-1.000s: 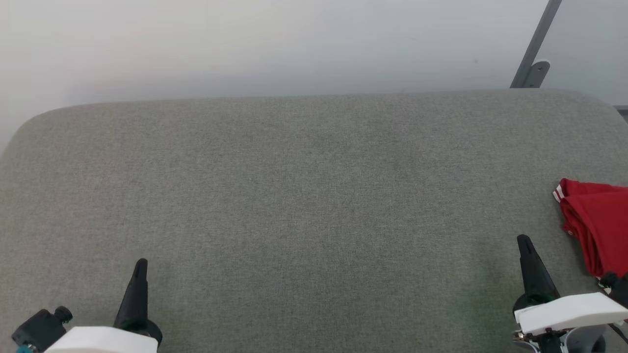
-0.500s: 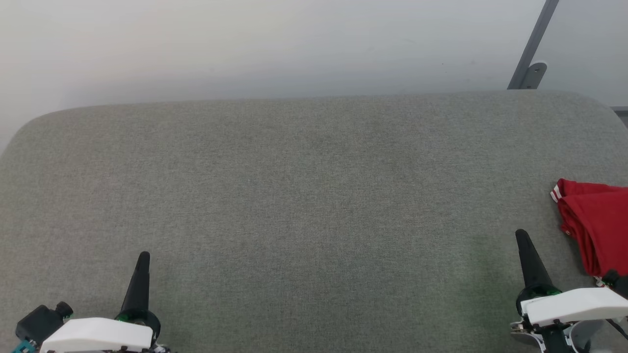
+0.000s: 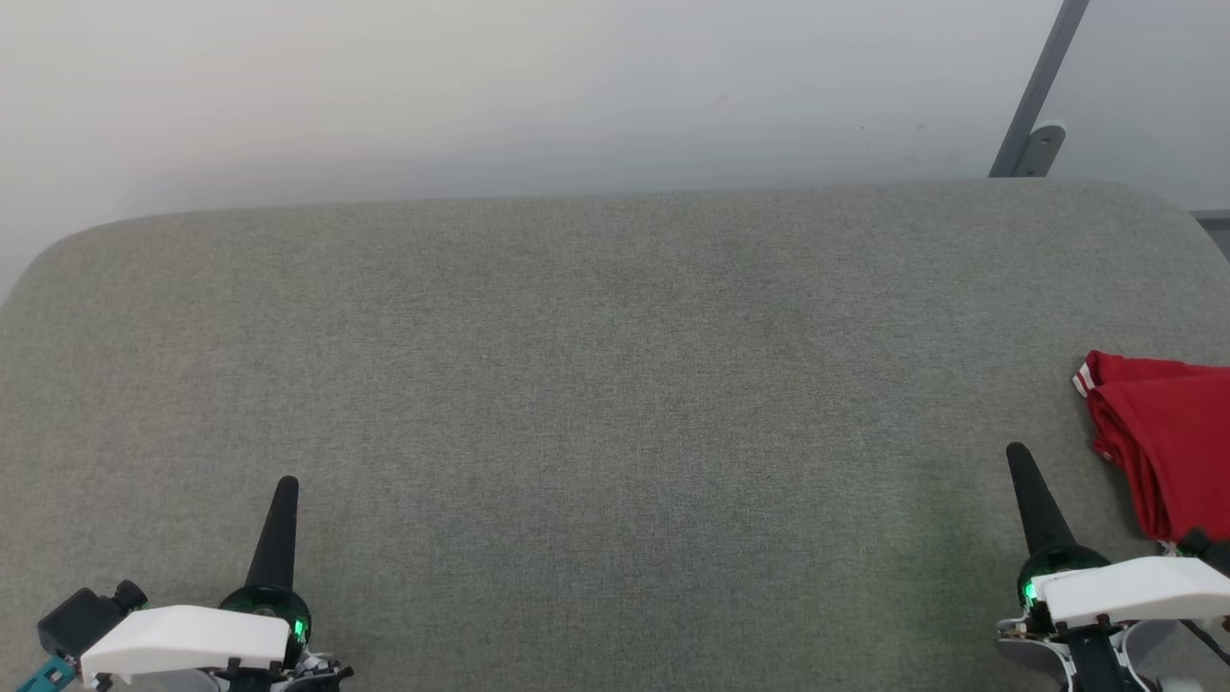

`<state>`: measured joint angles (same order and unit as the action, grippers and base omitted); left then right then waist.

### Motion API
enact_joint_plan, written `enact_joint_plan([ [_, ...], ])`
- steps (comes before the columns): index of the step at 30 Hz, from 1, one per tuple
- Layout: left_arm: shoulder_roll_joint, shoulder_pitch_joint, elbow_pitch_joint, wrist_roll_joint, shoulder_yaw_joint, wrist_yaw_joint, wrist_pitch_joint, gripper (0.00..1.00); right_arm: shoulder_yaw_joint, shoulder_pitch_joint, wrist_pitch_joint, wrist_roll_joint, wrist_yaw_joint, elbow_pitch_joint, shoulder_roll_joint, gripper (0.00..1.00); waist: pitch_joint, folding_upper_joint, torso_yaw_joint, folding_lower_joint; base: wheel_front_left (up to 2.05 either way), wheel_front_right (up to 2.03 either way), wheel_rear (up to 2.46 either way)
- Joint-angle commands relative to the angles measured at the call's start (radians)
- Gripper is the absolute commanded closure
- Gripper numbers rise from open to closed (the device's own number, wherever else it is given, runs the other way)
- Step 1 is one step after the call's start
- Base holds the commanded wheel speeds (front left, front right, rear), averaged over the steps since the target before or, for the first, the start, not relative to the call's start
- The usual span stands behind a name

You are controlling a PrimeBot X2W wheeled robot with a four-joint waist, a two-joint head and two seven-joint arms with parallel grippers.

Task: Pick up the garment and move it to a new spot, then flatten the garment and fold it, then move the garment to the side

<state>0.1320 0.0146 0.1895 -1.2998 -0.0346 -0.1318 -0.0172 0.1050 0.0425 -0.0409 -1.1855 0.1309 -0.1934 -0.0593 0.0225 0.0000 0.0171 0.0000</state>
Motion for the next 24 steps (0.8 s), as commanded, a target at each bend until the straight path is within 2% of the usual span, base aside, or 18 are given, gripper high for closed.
enact_joint_plan([
  [1,0.002,0.018,-0.002,-0.016,-0.007,0.001,0.006,1.0,0.003,0.02,-0.006,-0.023,0.0,0.006,0.003,1.0,0.0,0.0,0.0,0.0,0.0,0.0,0.0],
  [24,-0.032,0.059,0.026,-0.176,-0.033,0.002,0.06,1.0,0.007,0.046,-0.04,-0.223,0.0,-0.023,0.006,1.0,-0.009,0.0,-0.008,0.0,0.0,0.0,0.0],
])
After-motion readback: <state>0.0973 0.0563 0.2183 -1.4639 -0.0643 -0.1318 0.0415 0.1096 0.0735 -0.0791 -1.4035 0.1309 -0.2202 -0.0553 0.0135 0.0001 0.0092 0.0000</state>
